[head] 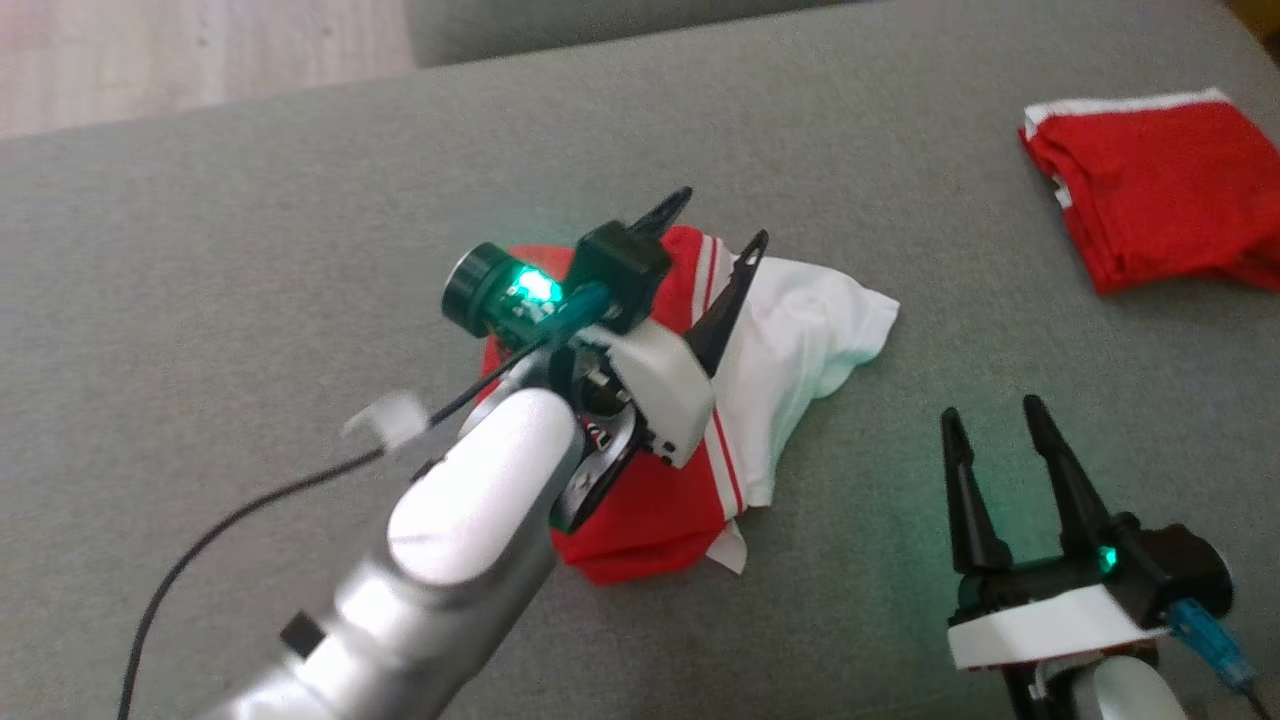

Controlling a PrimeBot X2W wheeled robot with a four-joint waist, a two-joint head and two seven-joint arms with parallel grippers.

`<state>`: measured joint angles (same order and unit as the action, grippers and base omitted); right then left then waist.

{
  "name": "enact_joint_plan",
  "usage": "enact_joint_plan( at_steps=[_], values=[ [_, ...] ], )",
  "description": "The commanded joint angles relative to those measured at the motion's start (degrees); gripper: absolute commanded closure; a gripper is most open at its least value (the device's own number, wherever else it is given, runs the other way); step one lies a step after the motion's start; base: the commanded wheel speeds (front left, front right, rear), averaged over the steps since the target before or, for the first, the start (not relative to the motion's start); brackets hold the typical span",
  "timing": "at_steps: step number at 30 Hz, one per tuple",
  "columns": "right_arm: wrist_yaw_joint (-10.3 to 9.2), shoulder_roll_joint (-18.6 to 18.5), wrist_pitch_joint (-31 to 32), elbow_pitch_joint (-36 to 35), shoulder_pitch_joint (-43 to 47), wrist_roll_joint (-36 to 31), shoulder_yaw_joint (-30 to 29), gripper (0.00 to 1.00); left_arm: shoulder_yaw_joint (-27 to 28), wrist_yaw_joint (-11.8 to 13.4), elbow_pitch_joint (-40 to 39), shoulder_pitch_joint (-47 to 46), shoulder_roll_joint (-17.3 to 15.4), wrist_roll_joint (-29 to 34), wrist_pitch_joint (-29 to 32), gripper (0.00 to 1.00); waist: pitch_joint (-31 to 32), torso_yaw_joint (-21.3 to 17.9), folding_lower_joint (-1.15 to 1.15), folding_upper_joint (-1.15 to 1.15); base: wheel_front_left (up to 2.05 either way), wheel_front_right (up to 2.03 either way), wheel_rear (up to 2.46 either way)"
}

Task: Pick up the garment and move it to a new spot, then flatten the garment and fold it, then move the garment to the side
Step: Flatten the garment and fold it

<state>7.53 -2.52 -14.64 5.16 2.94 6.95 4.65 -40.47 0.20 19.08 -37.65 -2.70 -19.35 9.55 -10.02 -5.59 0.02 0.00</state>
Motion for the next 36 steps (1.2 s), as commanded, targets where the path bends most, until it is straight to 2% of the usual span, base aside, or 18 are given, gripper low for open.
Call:
enact_joint_plan(
  at_steps=[1,3,8,13,14,15,19,23,28,31,34,36],
  values=[
    [-0.04,-0.5,-0.4,-1.7,-1.9,-0.4,2.2,0.00,-1.5,1.5,1.2,-5.3,-0.2,-2.6,2.3,0.00,-2.7,-2.3,-0.02,0.00,0.00,0.00,0.00],
    [-0.04,-0.7,-0.4,-1.6,-2.2,-0.4,2.4,0.00,-3.0,2.0,2.9,-6.5,-0.2,-3.2,3.8,0.00,-3.0,-2.6,-0.02,0.00,0.00,0.00,0.00],
    [-0.04,-0.9,-0.4,-1.9,-3.6,-0.2,2.5,0.00,-7.6,5.2,12.4,-11.2,-0.2,-2.6,9.1,0.00,-4.1,-4.4,-0.02,0.00,0.00,0.00,0.00],
    [-0.04,-0.7,-0.4,-1.7,-3.6,-0.1,2.7,0.00,-9.5,4.4,19.1,-11.7,-0.2,-2.7,9.9,0.00,-4.0,-5.4,-0.02,0.00,0.00,0.00,0.00],
    [-0.04,-0.7,-0.4,-1.6,-3.4,0.0,2.7,0.00,-9.8,4.0,20.1,-11.7,-0.2,-2.7,9.9,0.76,-3.8,-5.5,-0.02,0.00,0.00,0.00,0.00],
    [-0.04,-0.7,-0.4,-1.4,-3.3,0.1,2.7,0.00,-10.1,3.5,21.1,-11.6,-0.3,-2.8,9.9,1.00,-3.5,-5.7,-0.02,0.00,0.00,0.00,0.00],
    [-0.04,-0.5,-0.4,-1.0,-2.9,0.5,3.0,0.00,-11.0,1.8,23.2,-11.4,-0.5,-3.0,8.9,1.00,-2.2,-6.0,-0.02,0.00,0.00,0.00,0.00],
    [-0.04,-0.4,-0.4,-0.5,-2.6,0.9,3.5,0.00,-10.4,0.3,22.9,-11.8,-0.5,-3.9,4.2,1.00,-0.2,-6.4,-0.02,0.00,0.00,0.00,0.00],
    [-0.04,-0.4,-0.4,0.0,-2.0,1.4,3.9,0.00,-8.0,-2.0,19.1,-13.9,-0.3,-7.7,-2.6,1.00,2.9,-7.3,-0.02,0.00,0.00,0.00,0.00],
    [-0.04,-0.4,-0.4,-0.1,-1.8,2.4,4.6,0.00,-5.9,-3.0,14.5,-18.7,-0.2,-12.2,-5.2,1.00,4.7,-8.5,-0.02,0.00,0.00,0.00,0.00],
    [-0.04,-0.4,-0.4,0.1,-1.3,2.8,4.9,0.00,-3.4,-2.6,11.4,-24.0,-0.2,-16.3,-7.4,1.00,6.0,-9.3,-0.02,0.00,0.00,0.00,0.00],
    [-0.04,-0.4,-0.4,0.0,-0.8,2.9,4.8,0.00,-1.3,-0.8,10.9,-28.5,-0.2,-17.0,-10.2,1.00,6.5,-9.4,-0.02,0.00,0.00,0.00,0.00]
  ],
)
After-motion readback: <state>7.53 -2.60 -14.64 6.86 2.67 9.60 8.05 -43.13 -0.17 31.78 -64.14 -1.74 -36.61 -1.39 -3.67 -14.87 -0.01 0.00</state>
